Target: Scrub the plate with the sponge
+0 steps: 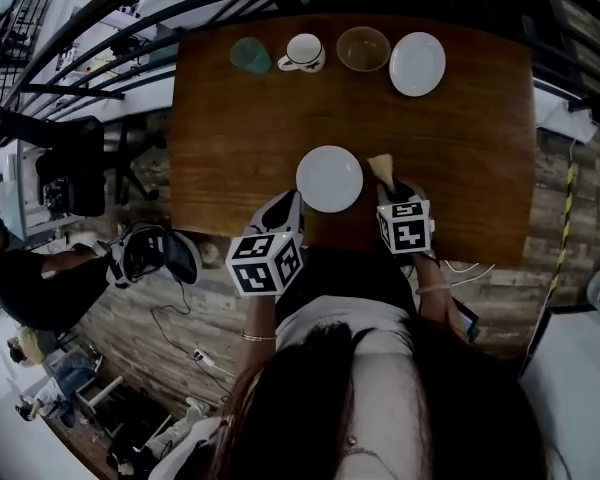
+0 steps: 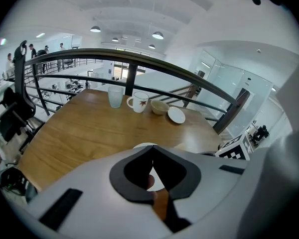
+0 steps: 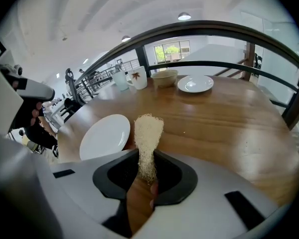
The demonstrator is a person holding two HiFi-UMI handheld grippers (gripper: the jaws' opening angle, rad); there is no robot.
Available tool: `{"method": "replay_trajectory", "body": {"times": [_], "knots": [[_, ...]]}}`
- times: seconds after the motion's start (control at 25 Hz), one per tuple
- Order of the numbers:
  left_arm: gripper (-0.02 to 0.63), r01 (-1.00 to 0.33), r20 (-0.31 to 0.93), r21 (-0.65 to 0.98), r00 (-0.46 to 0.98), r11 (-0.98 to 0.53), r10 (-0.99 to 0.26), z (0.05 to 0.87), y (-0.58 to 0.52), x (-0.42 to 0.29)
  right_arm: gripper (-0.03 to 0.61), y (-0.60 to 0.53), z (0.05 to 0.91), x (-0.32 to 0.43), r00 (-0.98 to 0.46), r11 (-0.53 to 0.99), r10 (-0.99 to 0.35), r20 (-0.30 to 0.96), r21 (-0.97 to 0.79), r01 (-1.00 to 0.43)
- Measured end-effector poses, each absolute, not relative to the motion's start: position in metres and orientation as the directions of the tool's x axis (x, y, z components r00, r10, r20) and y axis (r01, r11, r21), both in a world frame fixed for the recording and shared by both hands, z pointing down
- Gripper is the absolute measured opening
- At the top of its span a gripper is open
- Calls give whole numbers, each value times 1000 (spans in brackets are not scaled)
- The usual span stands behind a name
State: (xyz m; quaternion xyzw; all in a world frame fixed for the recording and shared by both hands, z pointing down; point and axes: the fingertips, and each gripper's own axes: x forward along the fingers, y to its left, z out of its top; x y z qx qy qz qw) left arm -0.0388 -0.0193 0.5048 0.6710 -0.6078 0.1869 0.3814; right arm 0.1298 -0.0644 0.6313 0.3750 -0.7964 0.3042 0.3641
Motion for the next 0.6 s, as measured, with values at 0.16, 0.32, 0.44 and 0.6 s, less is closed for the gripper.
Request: {"method": "replay_trajectory", "body": {"times": [0.16, 0.32, 0.44, 0.6], "knots": [[9, -951, 720, 302, 180, 68, -670, 506, -14, -46, 101, -65, 626, 132, -458, 538, -378, 805, -212, -816], [9, -949, 730, 301, 169, 90, -663, 509, -10, -53, 101, -66, 620, 134, -467, 532, -386, 796, -222, -817], [11, -949, 738, 299, 168, 94, -653, 512, -8, -58, 103, -65, 616, 133, -471, 529, -386, 793, -227, -818], [11, -953, 746, 292, 173, 84, -643, 518, -9, -64, 103, -64, 613, 129, -472, 527, -390, 790, -229, -818]]}}
